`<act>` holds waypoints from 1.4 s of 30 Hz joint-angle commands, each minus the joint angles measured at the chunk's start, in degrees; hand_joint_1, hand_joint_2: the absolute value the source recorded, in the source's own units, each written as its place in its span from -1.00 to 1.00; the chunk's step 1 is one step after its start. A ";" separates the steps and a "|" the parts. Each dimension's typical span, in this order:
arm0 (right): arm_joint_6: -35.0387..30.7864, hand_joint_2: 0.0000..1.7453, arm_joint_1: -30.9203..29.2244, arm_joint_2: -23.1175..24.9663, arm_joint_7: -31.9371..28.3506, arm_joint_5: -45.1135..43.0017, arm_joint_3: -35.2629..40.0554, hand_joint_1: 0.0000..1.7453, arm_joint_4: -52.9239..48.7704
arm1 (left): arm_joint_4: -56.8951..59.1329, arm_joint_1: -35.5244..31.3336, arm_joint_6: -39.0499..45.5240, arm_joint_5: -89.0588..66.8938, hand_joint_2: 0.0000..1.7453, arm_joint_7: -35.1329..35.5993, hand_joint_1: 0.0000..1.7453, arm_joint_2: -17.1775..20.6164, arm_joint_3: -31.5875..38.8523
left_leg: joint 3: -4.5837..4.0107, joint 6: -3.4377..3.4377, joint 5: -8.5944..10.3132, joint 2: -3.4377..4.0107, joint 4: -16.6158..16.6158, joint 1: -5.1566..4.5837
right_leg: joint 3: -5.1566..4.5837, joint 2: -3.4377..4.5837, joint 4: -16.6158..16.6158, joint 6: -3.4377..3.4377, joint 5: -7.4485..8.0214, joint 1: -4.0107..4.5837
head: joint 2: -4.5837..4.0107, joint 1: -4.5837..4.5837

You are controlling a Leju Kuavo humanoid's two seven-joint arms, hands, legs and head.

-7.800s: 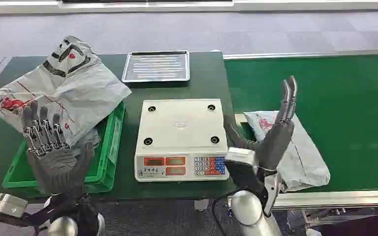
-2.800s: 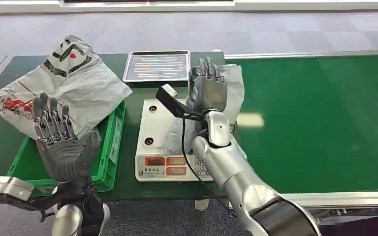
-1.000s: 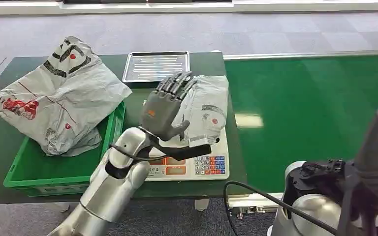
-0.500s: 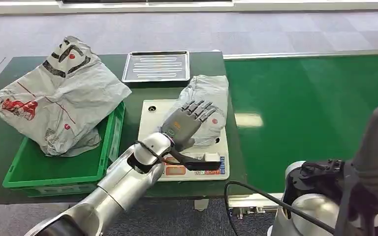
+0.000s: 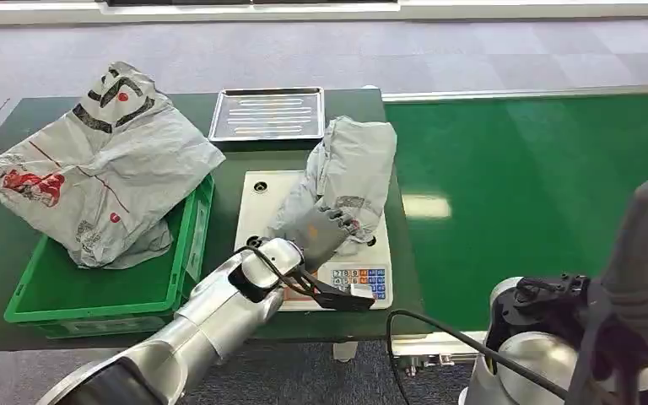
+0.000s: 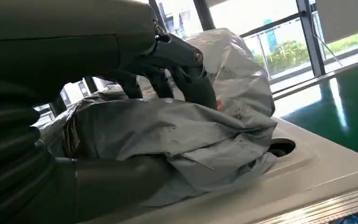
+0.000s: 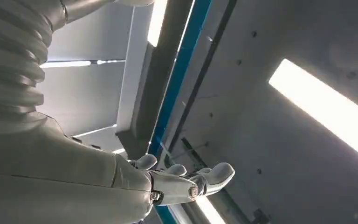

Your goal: Moved the parcel from conveyor to table for the left to box.

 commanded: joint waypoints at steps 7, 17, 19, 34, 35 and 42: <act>-0.05 1.00 4.25 1.27 -0.05 0.27 -0.32 -1.00 -0.68 | 5.13 -2.12 -1.11 0.01 1.00 -0.58 1.00 0.52 -3.96 | 0.15 0.00 0.00 0.02 -0.13 0.03 | 0.16 -0.11 -0.15 -0.03 -0.01 0.06 | 0.00 0.00; -0.05 1.00 4.66 1.27 -0.05 1.22 -0.95 -1.00 -1.24 | 1.63 -2.73 6.80 2.16 1.00 0.83 1.00 2.19 -1.64 | 0.14 0.00 0.00 0.03 -0.12 0.04 | 0.15 -0.09 -0.14 -0.05 0.00 0.08 | 0.00 0.00; -0.05 1.00 5.30 1.27 -0.05 1.34 -2.88 -1.00 -2.84 | -2.09 -4.55 17.97 2.01 1.00 6.87 1.00 3.12 1.12 | 0.15 0.00 0.01 0.04 -0.16 0.05 | 0.18 -0.14 -0.19 -0.06 0.01 0.10 | 0.02 0.00; -0.05 1.00 6.67 1.27 -0.05 0.22 -2.95 -1.00 -1.10 | -33.02 -3.04 33.03 -7.38 1.00 27.81 1.00 22.50 36.96 | 0.24 -0.24 0.13 0.55 -0.31 0.20 | -0.03 0.32 -0.09 -0.25 0.10 0.23 | 0.02 0.00; -0.05 1.00 6.67 1.27 -0.05 0.22 -2.95 -1.00 -1.10 | -33.02 -3.04 33.03 -7.38 1.00 27.81 1.00 22.50 36.96 | 0.18 -0.24 0.13 0.46 -0.28 0.22 | -0.04 0.30 -0.06 -0.26 0.06 0.27 | 0.00 0.00; -0.05 1.00 6.73 1.27 -0.05 1.54 -3.85 -1.00 0.20 | -37.76 0.21 33.03 -4.44 1.00 23.99 1.00 21.07 51.30 | 0.10 -0.22 0.12 0.30 -0.25 0.19 | 0.00 0.20 -0.04 -0.26 0.05 0.23 | 0.00 0.00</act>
